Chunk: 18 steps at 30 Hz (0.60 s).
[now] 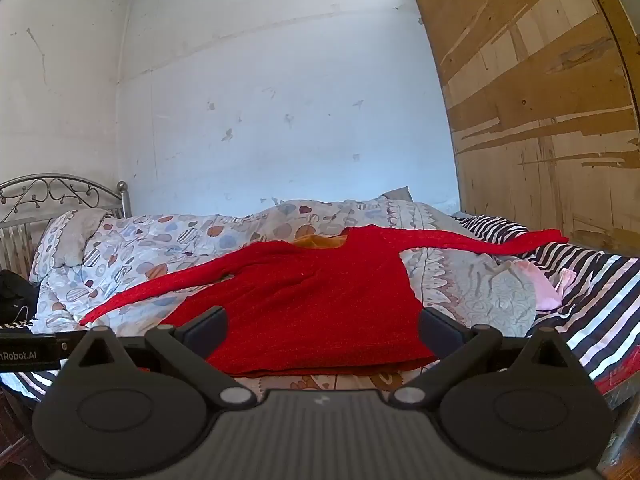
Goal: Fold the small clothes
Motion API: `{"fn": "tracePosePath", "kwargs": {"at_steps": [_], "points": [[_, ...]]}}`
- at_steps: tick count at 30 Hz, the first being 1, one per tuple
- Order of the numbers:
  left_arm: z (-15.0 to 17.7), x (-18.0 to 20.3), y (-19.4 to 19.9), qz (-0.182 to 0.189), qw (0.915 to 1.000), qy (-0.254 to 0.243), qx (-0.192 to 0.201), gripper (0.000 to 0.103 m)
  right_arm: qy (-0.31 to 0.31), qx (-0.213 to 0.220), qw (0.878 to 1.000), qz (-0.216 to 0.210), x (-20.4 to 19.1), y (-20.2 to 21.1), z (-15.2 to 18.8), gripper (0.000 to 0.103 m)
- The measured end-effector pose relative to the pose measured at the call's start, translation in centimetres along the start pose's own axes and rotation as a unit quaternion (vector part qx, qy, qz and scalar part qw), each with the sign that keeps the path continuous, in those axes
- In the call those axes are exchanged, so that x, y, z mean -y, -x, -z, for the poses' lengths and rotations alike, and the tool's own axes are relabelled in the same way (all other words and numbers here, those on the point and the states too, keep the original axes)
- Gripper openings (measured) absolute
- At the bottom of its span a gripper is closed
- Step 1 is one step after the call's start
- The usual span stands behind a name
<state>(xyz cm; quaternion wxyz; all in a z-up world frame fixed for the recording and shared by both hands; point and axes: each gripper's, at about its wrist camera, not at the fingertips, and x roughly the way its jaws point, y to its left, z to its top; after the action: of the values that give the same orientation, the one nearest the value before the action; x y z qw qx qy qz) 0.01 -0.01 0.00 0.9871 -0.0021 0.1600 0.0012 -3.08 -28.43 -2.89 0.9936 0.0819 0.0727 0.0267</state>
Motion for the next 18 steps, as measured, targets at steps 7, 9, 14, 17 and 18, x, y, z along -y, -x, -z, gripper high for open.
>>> {"fn": "tracePosePath", "kwargs": {"at_steps": [7, 9, 14, 17, 18], "points": [[0.00, 0.00, 0.00, -0.001, 1.0000, -0.001, -0.001, 0.102, 0.000, 0.000, 1.000, -0.001, 0.01, 0.00, -0.02, 0.103], [0.00, -0.01, 0.03, -0.001, 1.0000, 0.000, 0.000, 0.102, 0.001, 0.000, 1.000, -0.002, -0.06, 0.05, -0.03, 0.103], [0.00, 0.01, -0.01, 0.000, 1.0000, -0.001, -0.002, 0.102, 0.002, 0.000, 1.000, -0.002, -0.14, 0.02, -0.03, 0.103], [0.00, 0.00, -0.01, 0.000, 1.0000, -0.001, -0.002, 0.102, 0.001, 0.000, 1.000, -0.002, -0.17, 0.03, -0.03, 0.103], [0.00, 0.00, -0.01, 0.000, 1.0000, -0.001, -0.002, 0.102, 0.002, 0.000, 1.000, -0.002, -0.16, 0.05, -0.02, 0.103]]}}
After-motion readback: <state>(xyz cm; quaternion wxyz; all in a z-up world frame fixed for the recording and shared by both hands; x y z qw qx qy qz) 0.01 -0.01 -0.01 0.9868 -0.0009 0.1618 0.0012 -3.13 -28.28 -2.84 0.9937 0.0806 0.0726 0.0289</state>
